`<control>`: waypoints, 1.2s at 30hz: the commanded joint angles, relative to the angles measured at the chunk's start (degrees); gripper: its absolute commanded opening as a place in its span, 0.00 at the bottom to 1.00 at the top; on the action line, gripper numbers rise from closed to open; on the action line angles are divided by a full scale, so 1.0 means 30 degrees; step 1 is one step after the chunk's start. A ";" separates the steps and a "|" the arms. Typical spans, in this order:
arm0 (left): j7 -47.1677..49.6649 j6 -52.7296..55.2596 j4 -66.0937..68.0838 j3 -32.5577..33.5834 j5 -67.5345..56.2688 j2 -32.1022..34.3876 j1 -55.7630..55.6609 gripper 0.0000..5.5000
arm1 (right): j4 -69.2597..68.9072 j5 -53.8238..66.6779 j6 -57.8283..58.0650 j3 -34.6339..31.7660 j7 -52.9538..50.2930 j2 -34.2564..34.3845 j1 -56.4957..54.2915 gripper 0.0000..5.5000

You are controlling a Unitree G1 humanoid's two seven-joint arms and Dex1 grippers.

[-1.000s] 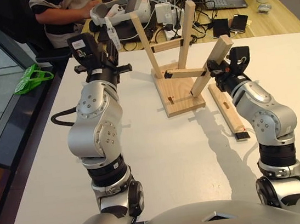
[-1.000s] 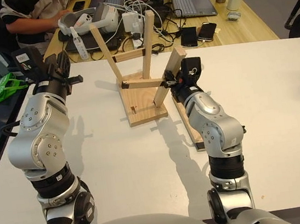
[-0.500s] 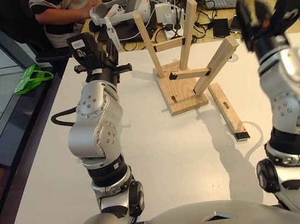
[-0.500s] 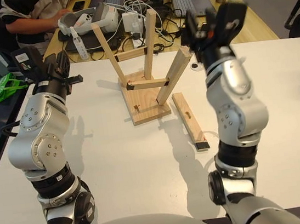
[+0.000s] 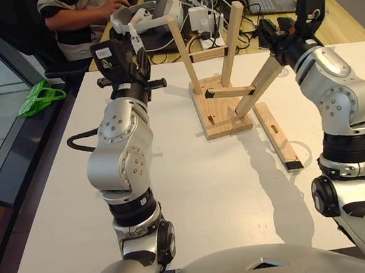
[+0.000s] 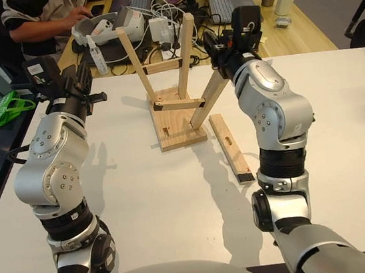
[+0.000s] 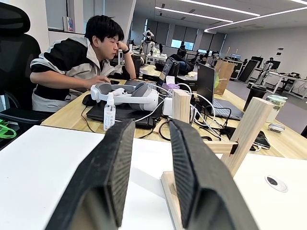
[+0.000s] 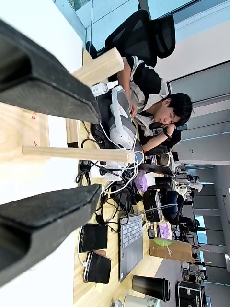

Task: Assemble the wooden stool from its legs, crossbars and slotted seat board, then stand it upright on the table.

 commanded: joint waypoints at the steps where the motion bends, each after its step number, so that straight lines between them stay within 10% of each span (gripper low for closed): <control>1: 0.0102 0.0028 -0.0076 -0.0158 0.0215 -0.0161 -0.0249 0.24 | 0.0968 0.0436 -0.0882 -0.0920 -0.0133 0.0971 -0.0130 0.43; 8: 0.0390 0.0320 -0.0825 0.0221 0.0270 -0.0076 -0.0013 0.24 | 0.0643 0.0987 -0.4205 -0.5778 0.0370 -0.3425 -0.2215 0.48; 16: 0.0559 0.0537 -0.0856 0.0380 0.0236 -0.0118 0.0121 0.24 | -0.2837 0.0081 -0.0960 0.0739 0.5732 -0.5143 1.4884 0.63; 27: -0.2749 -0.2416 -0.2583 -0.0066 0.0130 0.1488 0.9315 0.24 | -0.4420 -0.0285 -0.3096 0.0858 0.5267 -0.3493 1.6665 0.97; 36: -0.3584 -0.2451 -0.1883 0.0079 -0.0712 0.1061 1.0414 0.24 | -0.5273 -0.0686 -0.0984 0.2743 0.4925 -0.3468 1.7804 0.97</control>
